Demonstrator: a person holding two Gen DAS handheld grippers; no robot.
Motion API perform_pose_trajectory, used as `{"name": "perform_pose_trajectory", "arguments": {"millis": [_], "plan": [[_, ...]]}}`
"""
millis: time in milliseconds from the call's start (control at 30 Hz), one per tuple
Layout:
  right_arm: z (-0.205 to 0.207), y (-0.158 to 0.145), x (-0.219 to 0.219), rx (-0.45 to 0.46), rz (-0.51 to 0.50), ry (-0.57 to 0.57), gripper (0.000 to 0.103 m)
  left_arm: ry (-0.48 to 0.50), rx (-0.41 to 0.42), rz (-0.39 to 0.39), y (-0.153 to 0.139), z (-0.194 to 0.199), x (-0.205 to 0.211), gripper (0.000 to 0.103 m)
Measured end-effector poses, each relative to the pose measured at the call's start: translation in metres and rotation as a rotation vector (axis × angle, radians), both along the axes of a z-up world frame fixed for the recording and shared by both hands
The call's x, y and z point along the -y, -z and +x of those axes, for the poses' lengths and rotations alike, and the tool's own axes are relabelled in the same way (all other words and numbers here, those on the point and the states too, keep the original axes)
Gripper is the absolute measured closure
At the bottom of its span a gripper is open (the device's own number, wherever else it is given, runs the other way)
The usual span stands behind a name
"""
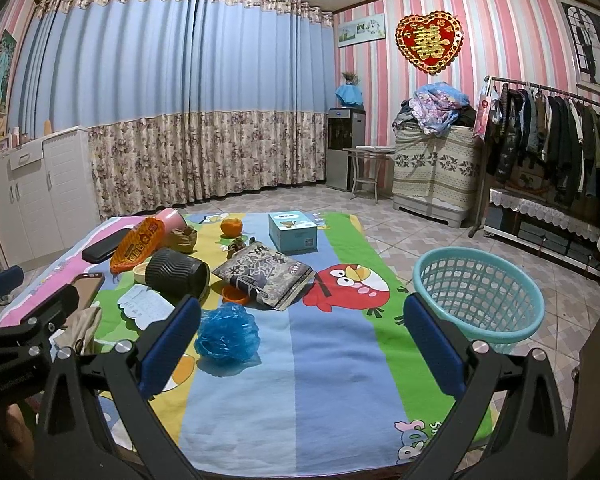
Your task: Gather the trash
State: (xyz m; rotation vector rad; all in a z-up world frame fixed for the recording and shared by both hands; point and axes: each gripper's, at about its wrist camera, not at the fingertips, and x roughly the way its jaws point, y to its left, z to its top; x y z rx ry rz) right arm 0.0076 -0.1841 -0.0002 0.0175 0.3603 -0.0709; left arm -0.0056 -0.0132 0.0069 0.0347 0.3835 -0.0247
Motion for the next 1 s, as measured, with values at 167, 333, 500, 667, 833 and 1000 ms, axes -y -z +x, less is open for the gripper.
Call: {"name": "perform_pose_trajectory", "arguments": {"millis": [167, 333, 500, 667, 833, 1000], "plan": [[-0.0004, 0.0003, 0.0007, 0.0, 0.001, 0.0, 0.004, 0.0, 0.0, -0.002, -0.0005, -0.0003, 0.0003, 0.005], [-0.0006, 0.0004, 0.0013, 0.0, 0.001, 0.001, 0.004, 0.001, 0.0, -0.001, 0.0001, 0.0, 0.0, 0.005], [-0.0005, 0.0003, 0.0015, 0.001, 0.002, -0.001, 0.004, 0.0, 0.0, -0.001, -0.0005, -0.0005, 0.0008, 0.005], [-0.0001, 0.0001, 0.0022, 0.001, 0.001, -0.001, 0.004, 0.0, 0.0, -0.002, 0.0001, 0.0, 0.0003, 0.005], [-0.0006, 0.0, 0.0019, 0.006, 0.0, 0.0, 0.004, 0.001, -0.001, -0.001, -0.0005, -0.0009, 0.0011, 0.005], [-0.0009, -0.0007, 0.0037, 0.005, 0.001, -0.002, 0.004, -0.002, 0.0, -0.001, -0.0027, -0.0039, 0.0045, 0.005]]}}
